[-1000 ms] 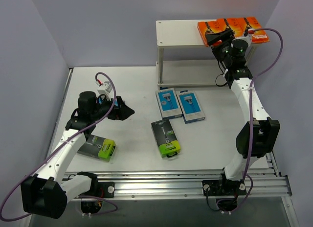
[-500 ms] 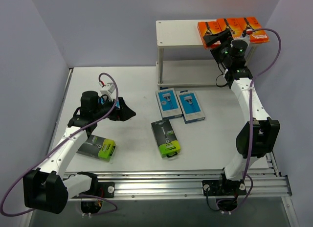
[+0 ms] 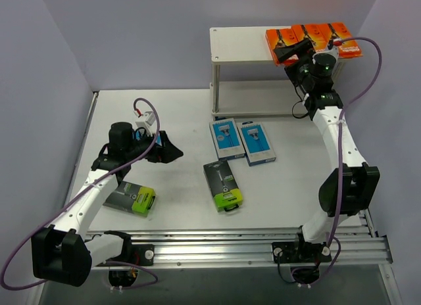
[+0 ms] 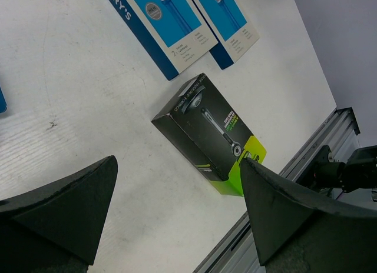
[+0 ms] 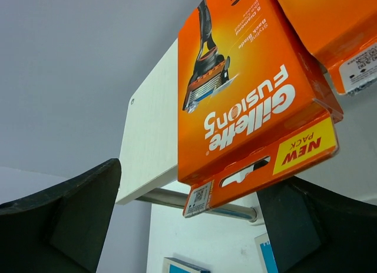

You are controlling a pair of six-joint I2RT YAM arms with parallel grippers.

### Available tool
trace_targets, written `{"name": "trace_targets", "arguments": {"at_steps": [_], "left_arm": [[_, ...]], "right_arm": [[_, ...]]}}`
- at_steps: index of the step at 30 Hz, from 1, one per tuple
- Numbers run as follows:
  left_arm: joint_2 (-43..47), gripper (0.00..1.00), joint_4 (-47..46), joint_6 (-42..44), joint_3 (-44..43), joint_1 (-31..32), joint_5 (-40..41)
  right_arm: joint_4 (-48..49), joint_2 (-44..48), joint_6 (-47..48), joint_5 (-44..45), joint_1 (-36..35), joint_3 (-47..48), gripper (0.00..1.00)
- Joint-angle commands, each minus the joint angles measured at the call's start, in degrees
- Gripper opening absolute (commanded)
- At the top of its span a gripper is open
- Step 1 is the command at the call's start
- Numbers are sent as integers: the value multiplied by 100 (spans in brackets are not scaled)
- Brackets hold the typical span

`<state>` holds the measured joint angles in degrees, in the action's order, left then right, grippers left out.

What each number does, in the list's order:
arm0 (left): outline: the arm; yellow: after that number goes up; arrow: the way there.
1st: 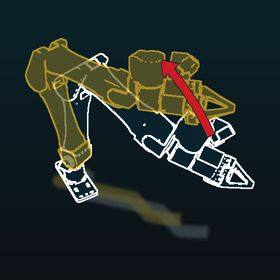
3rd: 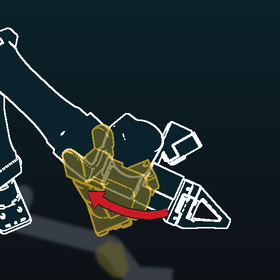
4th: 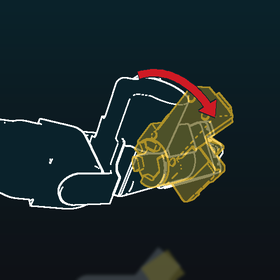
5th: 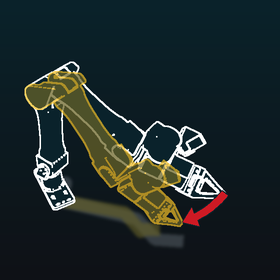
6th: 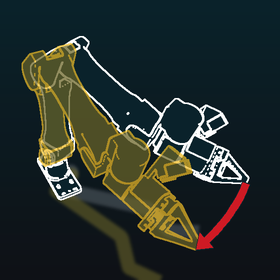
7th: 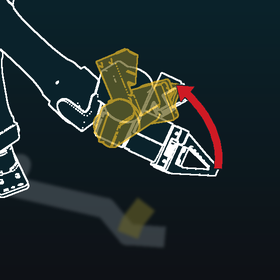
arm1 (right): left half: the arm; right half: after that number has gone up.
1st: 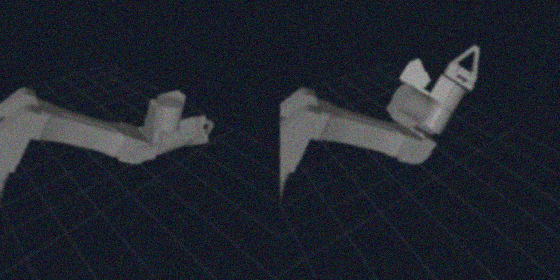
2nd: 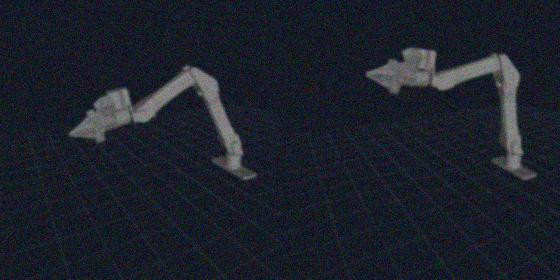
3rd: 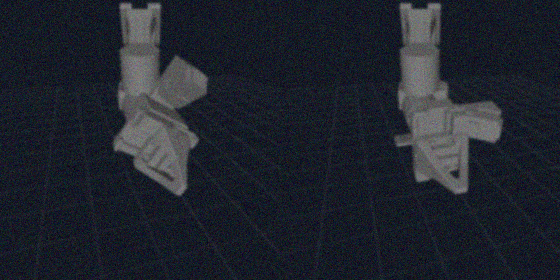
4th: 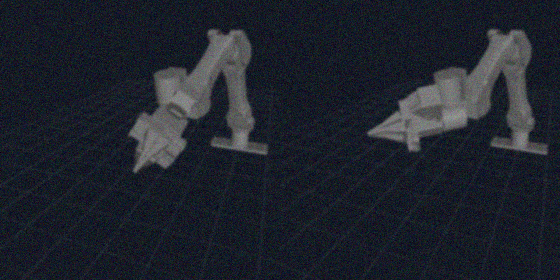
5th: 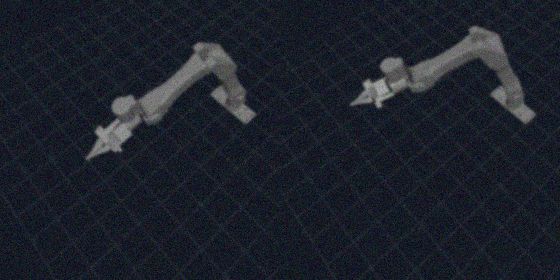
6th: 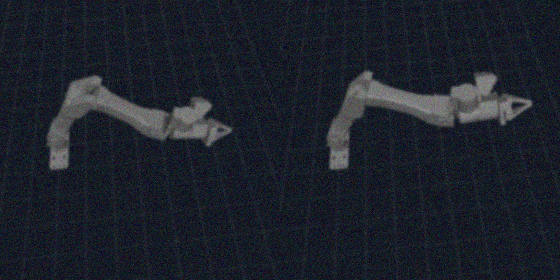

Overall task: Place and organize the shaving razors onto the shelf
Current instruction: Place the shaving razor onto shelf

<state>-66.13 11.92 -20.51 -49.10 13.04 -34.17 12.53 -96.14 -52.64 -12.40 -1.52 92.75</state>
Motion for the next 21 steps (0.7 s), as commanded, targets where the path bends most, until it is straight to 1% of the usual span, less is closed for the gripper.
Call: {"name": "trace_targets", "arguments": {"at_steps": [1, 7, 12, 14, 17, 21], "left_arm": [[12, 94, 56, 91, -284, 32, -37], [21, 94, 178, 161, -319, 23, 77], [100, 94, 310, 258, -381, 15, 270], [144, 94, 398, 319, -407, 15, 480], [232, 94, 618, 399, -451, 23, 884], [337, 94, 680, 408, -451, 32, 1026]], "right_arm": [[126, 447, 122, -34, 29, -99, 90], [-14, 754, 114, -95, 99, -292, 90], [-224, 1298, 201, -140, 126, -766, 91], [-383, 1579, 298, -157, 310, -872, 91], [-839, 1957, 623, -96, 407, -952, 88], [-1226, 2161, 1299, 159, 468, -514, 84]]}}
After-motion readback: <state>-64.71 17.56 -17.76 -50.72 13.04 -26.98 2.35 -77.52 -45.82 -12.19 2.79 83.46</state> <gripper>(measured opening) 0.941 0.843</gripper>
